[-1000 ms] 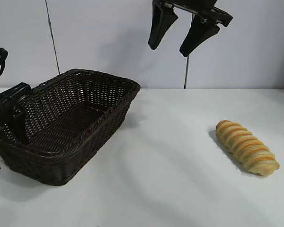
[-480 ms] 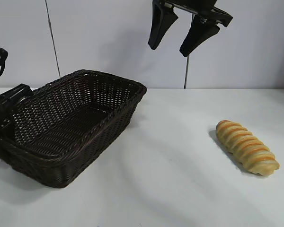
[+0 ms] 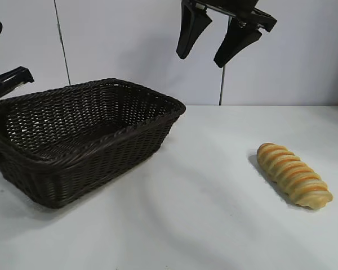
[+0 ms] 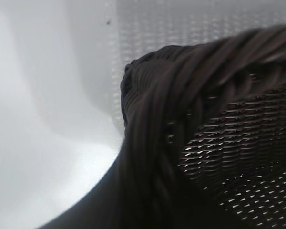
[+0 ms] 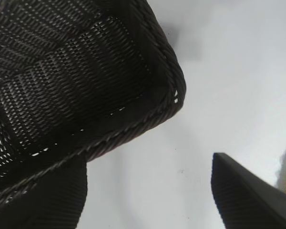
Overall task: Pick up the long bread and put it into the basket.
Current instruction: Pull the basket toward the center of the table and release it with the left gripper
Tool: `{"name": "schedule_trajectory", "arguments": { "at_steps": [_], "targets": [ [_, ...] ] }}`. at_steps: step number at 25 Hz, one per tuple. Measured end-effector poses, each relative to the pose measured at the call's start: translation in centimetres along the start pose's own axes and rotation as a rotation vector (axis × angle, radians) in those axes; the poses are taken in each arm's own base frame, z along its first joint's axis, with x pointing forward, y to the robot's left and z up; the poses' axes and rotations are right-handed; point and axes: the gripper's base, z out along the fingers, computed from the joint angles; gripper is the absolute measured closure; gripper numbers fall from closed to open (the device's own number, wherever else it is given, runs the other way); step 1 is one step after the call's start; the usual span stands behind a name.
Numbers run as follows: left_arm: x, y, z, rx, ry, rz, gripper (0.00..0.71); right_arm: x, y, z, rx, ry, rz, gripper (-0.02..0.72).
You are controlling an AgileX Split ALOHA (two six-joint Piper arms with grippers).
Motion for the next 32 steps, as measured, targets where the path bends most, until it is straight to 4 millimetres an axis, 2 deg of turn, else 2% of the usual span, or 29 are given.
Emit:
{"name": "schedule_trajectory", "arguments": {
  "at_steps": [8,19,23,32],
  "targets": [
    [-1.7,-1.0,1.8,-0.029,0.124,0.269,0.609,0.0,0.0,0.0,0.0,0.0,0.0,0.177],
    [-5.7,-5.6,2.9,0.002,0.228,0.676,0.609,0.0,0.0,0.0,0.0,0.0,0.0,0.177],
    [-6.4,-6.0,3.8,0.002,0.244,0.71,0.609,0.0,0.0,0.0,0.0,0.0,0.0,0.177],
    [-6.9,-5.5,6.4,-0.009,0.271,0.738,0.609,0.0,0.0,0.0,0.0,0.0,0.0,0.177]
  ]
}}
